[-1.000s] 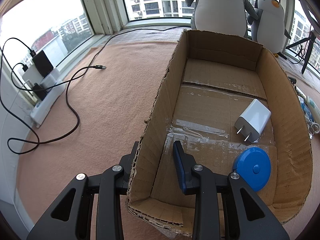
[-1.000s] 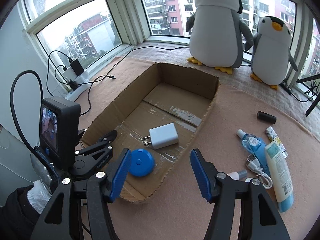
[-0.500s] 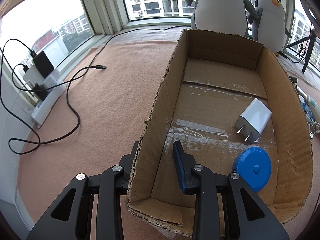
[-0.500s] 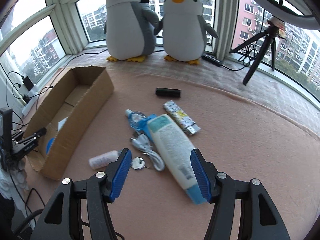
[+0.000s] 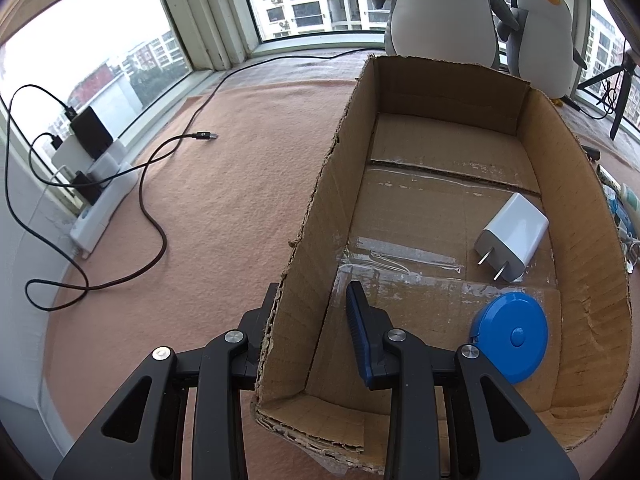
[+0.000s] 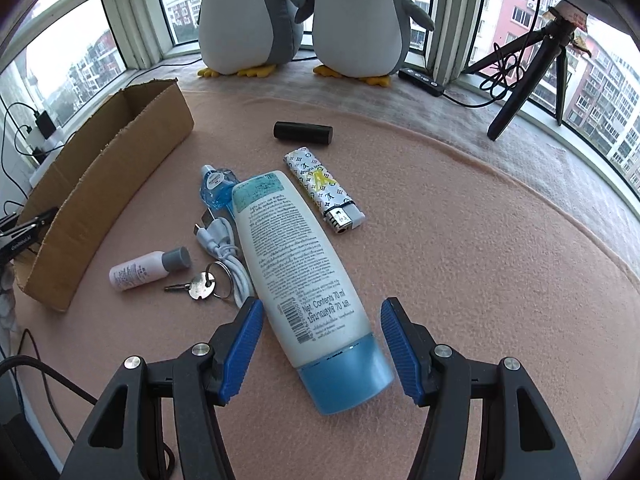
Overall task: Organize rigid objects
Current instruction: 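Move the right gripper to the white-and-blue lotion tube and grasp it, then lift the lotion tube into the box and open the right gripper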
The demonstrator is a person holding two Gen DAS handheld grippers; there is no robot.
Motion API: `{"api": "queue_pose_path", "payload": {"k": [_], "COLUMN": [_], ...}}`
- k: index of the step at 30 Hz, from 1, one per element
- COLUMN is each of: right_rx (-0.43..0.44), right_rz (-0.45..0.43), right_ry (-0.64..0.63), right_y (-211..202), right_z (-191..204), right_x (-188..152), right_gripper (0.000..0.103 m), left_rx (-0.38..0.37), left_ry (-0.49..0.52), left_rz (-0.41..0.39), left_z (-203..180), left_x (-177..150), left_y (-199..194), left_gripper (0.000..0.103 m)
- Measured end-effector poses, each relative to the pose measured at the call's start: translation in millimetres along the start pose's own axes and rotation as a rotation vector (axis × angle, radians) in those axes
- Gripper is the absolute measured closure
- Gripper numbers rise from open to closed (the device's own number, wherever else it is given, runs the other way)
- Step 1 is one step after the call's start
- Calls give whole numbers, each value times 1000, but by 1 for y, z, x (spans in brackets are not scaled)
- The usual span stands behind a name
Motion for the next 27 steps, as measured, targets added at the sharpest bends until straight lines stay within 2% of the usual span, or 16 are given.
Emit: {"api": "queue_pose_path", "payload": {"k": [8,11,16,24,27], "right_rx": [23,37,50,57,101], "right_rz": [-1,5,-4,-21,-21], "right_ry": [-29,-27,13,99,161], "right_y": [11,16,18,11,8], "right_z": [3,6,2,-5,-10], "right_x": [9,8,3,-5,-8], "right_gripper": [46,53,59,60,60], "left_rx": [11,12,14,16,16], "left_ry": [1,2,4,5,5], "left_rz": [3,3,3,2,2], "left_z": [0,0,0,0,0], "left_x": [1,1,1,1,1], "left_y": [1,1,1,1,1], "left_gripper": [72,72,72,72,72]}}
Point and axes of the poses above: each gripper's, at about its wrist camera, not at the fingertips, and y roughly the way its jaws point, z to its left, x to its top, the point moved 3 cm from there along y, roughly the way its jaws point, and after that the axes turned 15 degrees about -x, right-handed, at the moved point
